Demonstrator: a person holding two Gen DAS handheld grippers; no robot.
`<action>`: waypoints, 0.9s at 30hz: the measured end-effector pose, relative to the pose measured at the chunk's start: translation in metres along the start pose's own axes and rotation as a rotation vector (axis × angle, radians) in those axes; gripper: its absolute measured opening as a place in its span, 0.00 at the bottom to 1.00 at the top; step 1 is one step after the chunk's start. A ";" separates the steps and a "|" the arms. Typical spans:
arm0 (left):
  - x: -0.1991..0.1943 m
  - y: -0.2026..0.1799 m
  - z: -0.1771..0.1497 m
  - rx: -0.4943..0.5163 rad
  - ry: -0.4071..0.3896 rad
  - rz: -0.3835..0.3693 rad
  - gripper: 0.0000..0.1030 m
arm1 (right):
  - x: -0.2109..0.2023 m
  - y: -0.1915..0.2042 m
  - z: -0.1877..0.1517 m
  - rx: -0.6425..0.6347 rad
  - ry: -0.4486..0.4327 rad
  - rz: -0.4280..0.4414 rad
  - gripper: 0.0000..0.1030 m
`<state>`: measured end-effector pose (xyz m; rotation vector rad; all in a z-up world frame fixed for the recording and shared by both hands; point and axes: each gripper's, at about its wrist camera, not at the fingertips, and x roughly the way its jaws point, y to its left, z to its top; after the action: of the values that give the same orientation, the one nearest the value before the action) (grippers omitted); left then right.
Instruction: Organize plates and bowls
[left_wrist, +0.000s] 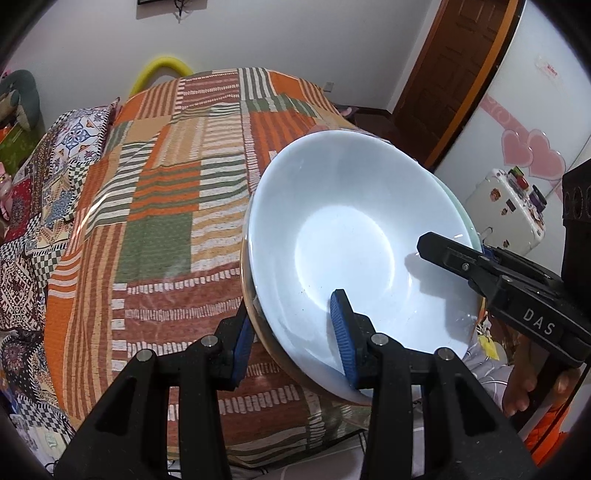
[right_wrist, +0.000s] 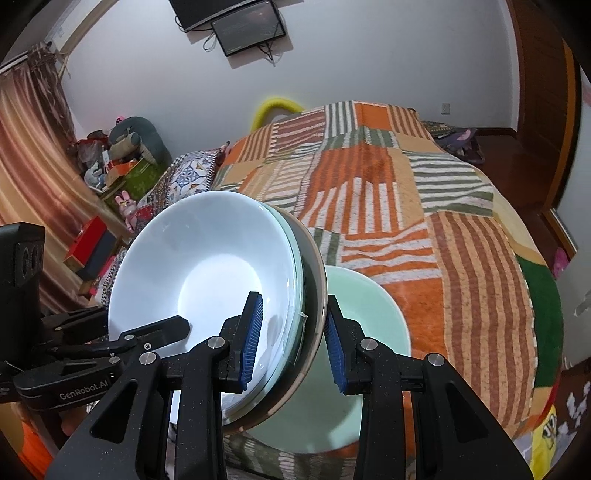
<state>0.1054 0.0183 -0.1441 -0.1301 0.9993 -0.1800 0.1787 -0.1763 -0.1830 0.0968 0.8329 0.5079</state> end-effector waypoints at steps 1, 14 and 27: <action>0.002 -0.002 0.000 0.003 0.005 -0.001 0.39 | 0.000 -0.002 -0.001 0.005 0.001 -0.002 0.29; 0.023 -0.022 0.000 0.028 0.070 -0.011 0.39 | -0.003 -0.025 -0.012 0.053 0.021 -0.016 0.29; 0.044 -0.025 -0.001 0.023 0.135 -0.006 0.39 | 0.007 -0.035 -0.020 0.088 0.062 -0.010 0.29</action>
<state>0.1253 -0.0151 -0.1767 -0.1014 1.1312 -0.2076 0.1815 -0.2060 -0.2109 0.1583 0.9158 0.4664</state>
